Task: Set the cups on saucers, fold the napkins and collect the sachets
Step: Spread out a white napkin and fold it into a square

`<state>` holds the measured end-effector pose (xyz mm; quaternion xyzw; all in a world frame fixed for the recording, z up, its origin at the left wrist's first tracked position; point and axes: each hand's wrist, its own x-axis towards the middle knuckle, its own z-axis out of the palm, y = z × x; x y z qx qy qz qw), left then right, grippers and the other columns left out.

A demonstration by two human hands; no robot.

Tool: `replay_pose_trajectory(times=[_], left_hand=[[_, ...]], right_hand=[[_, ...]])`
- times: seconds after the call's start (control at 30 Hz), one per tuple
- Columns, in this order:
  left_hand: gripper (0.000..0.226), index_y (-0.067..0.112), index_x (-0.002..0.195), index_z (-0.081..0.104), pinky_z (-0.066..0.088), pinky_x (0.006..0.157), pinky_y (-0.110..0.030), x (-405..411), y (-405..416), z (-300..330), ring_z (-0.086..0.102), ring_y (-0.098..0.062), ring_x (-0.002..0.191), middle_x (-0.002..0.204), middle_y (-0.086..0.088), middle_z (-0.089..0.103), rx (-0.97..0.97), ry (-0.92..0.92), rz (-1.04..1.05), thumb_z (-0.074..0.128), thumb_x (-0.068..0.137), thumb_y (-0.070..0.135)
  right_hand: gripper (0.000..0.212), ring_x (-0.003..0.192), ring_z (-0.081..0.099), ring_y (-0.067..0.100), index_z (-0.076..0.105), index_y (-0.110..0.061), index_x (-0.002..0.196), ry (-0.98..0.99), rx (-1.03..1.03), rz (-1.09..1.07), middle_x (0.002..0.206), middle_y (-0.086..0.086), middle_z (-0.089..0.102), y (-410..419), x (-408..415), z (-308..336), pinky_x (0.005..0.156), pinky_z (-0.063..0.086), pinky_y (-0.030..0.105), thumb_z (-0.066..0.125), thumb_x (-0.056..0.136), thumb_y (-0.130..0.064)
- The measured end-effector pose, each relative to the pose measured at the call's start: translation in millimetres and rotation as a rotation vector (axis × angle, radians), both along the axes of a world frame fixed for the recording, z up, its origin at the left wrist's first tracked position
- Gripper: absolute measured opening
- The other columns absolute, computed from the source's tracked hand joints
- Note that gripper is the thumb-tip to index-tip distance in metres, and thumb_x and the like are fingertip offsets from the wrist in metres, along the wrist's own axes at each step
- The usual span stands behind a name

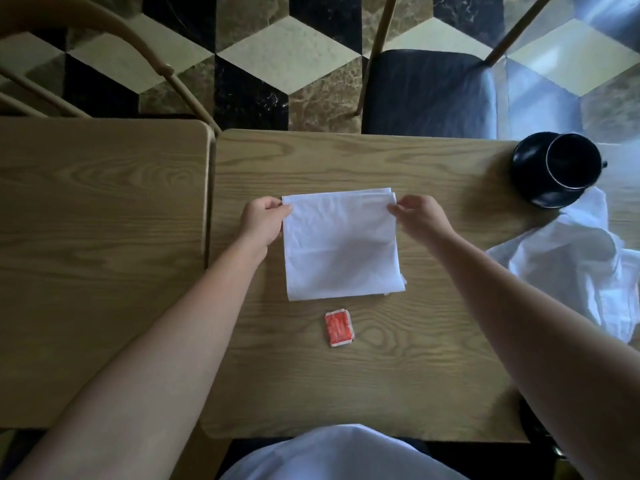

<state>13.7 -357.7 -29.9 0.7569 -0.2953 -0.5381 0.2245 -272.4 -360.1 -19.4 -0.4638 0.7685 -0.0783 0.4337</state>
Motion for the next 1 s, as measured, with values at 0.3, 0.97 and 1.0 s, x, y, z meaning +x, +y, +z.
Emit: replay_pose_trajectory(times=[0.3, 0.97, 1.0], left_hand=[[0.018, 0.016, 0.072, 0.055, 0.049, 0.058, -0.035, -0.7, -11.0, -21.6, 0.058, -0.024, 0.062, 0.072, -0.009, 0.061, 0.016, -0.145, -0.042, 0.070, 0.078, 0.024], [0.010, 0.012, 0.088, 0.057, 0.039, 0.034, -0.015, -15.9, 135.2, 7.5, 0.060, -0.012, 0.046, 0.076, -0.010, 0.063, 0.339, 0.274, 0.339, 0.064, 0.093, 0.018], [0.010, 0.012, 0.088, 0.055, 0.039, 0.034, -0.015, -16.3, 133.7, 10.4, 0.061, -0.012, 0.043, 0.076, -0.010, 0.061, 0.316, 0.298, 0.357, 0.064, 0.093, 0.014]], right_hand=[[0.022, 0.082, 0.068, 0.022, 0.073, -0.013, 0.094, 0.070, -0.004, -0.001, 0.086, 0.006, 0.075, -17.1, 5.9, -8.8, 0.069, 0.049, 0.028, 0.063, 0.089, -0.032], [0.033, 0.049, 0.043, 0.014, 0.056, -0.013, 0.068, -0.060, 0.189, -0.243, 0.055, -0.004, 0.048, 120.1, 7.4, 3.2, 0.049, 0.031, 0.027, 0.073, 0.082, -0.037], [0.028, 0.051, 0.045, 0.016, 0.060, -0.011, 0.073, -0.091, 0.186, -0.275, 0.058, -0.003, 0.050, 121.3, 7.0, 3.5, 0.052, 0.034, 0.027, 0.073, 0.083, -0.035]])
